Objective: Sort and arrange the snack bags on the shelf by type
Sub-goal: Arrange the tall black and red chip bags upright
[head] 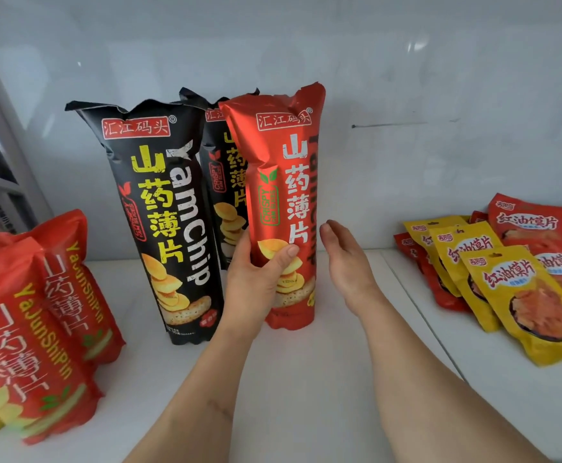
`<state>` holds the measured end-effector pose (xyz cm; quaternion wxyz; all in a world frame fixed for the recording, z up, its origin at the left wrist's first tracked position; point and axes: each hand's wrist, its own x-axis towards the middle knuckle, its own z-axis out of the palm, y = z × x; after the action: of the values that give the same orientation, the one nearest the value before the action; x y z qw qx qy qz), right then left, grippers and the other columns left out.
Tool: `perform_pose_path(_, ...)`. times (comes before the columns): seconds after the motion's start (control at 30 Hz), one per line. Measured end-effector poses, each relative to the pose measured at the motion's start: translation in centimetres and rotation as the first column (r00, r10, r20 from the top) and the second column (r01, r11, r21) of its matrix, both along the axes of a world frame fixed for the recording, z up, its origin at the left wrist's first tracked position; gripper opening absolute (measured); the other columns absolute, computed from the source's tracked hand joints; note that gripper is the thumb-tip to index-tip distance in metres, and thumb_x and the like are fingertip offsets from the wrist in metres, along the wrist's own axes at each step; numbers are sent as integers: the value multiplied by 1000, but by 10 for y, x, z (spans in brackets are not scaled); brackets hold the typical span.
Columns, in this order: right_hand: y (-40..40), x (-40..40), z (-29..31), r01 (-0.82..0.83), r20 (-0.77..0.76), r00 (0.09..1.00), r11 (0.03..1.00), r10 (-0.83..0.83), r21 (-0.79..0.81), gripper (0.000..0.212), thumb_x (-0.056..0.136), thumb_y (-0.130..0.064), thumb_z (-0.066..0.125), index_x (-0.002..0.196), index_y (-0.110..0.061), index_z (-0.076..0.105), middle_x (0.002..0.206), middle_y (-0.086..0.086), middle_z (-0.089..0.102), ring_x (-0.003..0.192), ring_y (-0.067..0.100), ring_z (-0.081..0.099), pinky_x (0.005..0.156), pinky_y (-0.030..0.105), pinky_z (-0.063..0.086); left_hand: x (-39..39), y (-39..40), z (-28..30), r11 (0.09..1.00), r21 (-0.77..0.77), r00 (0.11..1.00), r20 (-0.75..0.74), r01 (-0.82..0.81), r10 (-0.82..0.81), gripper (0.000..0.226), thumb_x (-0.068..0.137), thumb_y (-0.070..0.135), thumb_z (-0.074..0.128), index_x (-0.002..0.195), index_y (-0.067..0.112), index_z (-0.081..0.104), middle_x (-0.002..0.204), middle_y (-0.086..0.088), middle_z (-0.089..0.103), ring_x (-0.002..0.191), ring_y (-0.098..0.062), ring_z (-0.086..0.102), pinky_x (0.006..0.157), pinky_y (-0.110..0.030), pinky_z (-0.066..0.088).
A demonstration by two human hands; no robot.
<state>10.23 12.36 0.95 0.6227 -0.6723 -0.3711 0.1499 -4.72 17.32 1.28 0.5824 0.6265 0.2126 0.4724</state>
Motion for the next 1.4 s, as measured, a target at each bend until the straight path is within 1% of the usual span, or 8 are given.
perform_pose_path(0.23,22,21,1,-167,-92,982,986,166,-3,62,99,-56,41,154,-29,29,156,-4,39,140,18,41,104,34,37,12,2,-2,998,-51,1000,1,-20,20,67,71,42,84,132,34,57,117,7,75,107,-14,72,91,-41,58)
perform_pose_path(0.37,34,35,-4,-297,-76,952,955,297,13,60,97,-60,42,149,-33,36,148,-9,49,129,10,50,94,23,42,17,5,-2,996,-79,999,5,-40,40,69,68,40,81,132,32,57,115,7,75,106,-14,73,90,-40,59)
perform_pose_path(0.57,44,46,-13,-406,-103,909,914,405,9,68,82,-77,48,140,-41,47,130,-19,61,116,-1,58,97,26,46,22,9,-4,993,-108,999,1,-44,44,71,69,37,79,135,28,56,115,6,76,104,-15,73,85,-35,60)
perform_pose_path(0.73,37,50,-9,-412,-128,903,911,411,16,49,82,-70,52,125,-46,56,118,-27,63,105,-10,58,83,16,41,24,12,-6,993,-114,999,29,-32,35,66,69,34,77,131,29,58,114,5,76,103,-15,74,80,-32,61)
perform_pose_path(0.9,32,63,-14,-392,-133,911,920,389,2,32,89,-62,51,117,-47,57,123,-20,60,111,-7,52,93,23,38,28,16,-7,993,-116,999,48,0,6,69,72,38,89,133,28,58,118,1,75,107,-20,73,82,-33,61)
perform_pose_path(1.1,25,67,-16,-339,-181,921,938,346,69,40,92,-44,61,124,-21,54,117,-6,67,107,4,63,97,28,48,30,18,-6,989,-129,991,121,71,-56,99,48,55,95,134,21,59,121,-6,74,109,-25,72,80,-32,60)
perform_pose_path(1.3,18,65,-15,-346,-168,914,926,368,149,41,92,-35,64,130,-28,50,117,-14,67,99,-6,66,75,13,52,29,18,-4,985,-140,988,130,102,-84,102,48,56,95,136,21,59,124,-7,73,112,-26,71,84,-33,60)
perform_pose_path(1.4,16,69,-15,-361,-157,908,916,388,176,49,86,-39,67,131,-25,56,120,-9,70,107,3,67,85,20,52,29,18,-3,984,-144,988,127,102,-84,99,47,56,95,133,21,60,122,-5,74,110,-24,71,81,-30,60)
